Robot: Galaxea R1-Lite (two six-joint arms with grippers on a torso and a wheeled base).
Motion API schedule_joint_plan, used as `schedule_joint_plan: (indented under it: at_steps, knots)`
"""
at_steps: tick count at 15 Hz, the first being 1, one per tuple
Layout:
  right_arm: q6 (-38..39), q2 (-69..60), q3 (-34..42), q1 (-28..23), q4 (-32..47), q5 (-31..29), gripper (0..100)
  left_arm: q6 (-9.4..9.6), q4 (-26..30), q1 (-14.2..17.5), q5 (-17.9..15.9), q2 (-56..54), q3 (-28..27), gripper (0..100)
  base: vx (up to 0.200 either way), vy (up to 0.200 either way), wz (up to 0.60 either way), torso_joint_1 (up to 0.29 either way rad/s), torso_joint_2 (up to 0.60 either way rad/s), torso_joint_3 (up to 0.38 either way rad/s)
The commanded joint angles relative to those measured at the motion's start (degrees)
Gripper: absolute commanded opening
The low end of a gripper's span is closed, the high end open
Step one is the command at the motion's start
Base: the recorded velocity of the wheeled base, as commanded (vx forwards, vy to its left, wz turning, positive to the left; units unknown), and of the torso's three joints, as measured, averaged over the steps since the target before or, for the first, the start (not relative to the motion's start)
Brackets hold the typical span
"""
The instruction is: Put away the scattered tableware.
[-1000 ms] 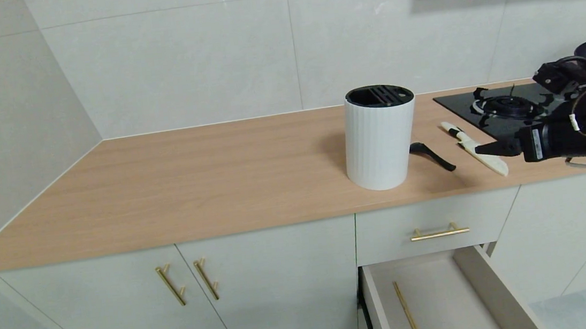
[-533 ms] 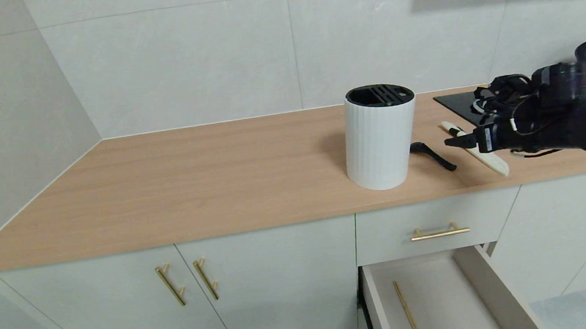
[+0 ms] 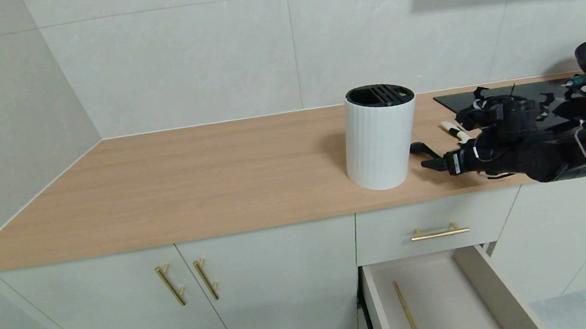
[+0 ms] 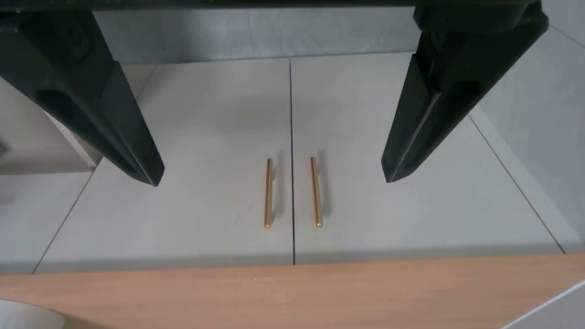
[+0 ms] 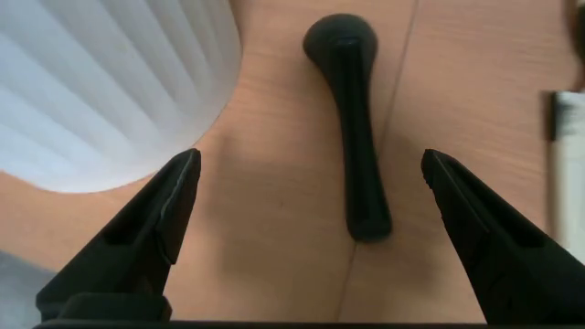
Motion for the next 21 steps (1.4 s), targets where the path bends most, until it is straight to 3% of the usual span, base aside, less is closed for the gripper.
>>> schedule_joint_plan:
  at_steps: [1,9,10,17,19,21]
  knots:
    - [0.0,3.2,-1.2,0.1,-1.0,-0.7,100,-0.02,0.0,0.0,0.0,0.0,0.0,100,0.0,0.0,0.0,0.0,0.0,0.0]
    - [0.3,4.9,-3.5,0.1,-1.1,-1.7,100,-0.02,0.0,0.0,0.0,0.0,0.0,100,0.0,0.0,0.0,0.0,0.0,0.0]
    - [0.3,5.0,-3.6,0.1,-1.1,-1.7,0,-0.02,0.0,0.0,0.0,0.0,0.0,100,0.0,0.0,0.0,0.0,0.0,0.0]
    - [0.3,5.6,-3.5,0.4,-1.4,-2.1,0,-0.02,0.0,0.0,0.0,0.0,0.0,100,0.0,0.0,0.0,0.0,0.0,0.0]
    - [0.6,4.7,-3.5,0.5,-1.3,-6.0,0,-0.02,0.0,0.0,0.0,0.0,0.0,100,0.0,0.0,0.0,0.0,0.0,0.0]
    - [7.7,-1.0,-1.1,1.2,-1.0,-14.1,0,-0.02,0.0,0.0,0.0,0.0,0.0,100,0.0,0.0,0.0,0.0,0.0,0.0]
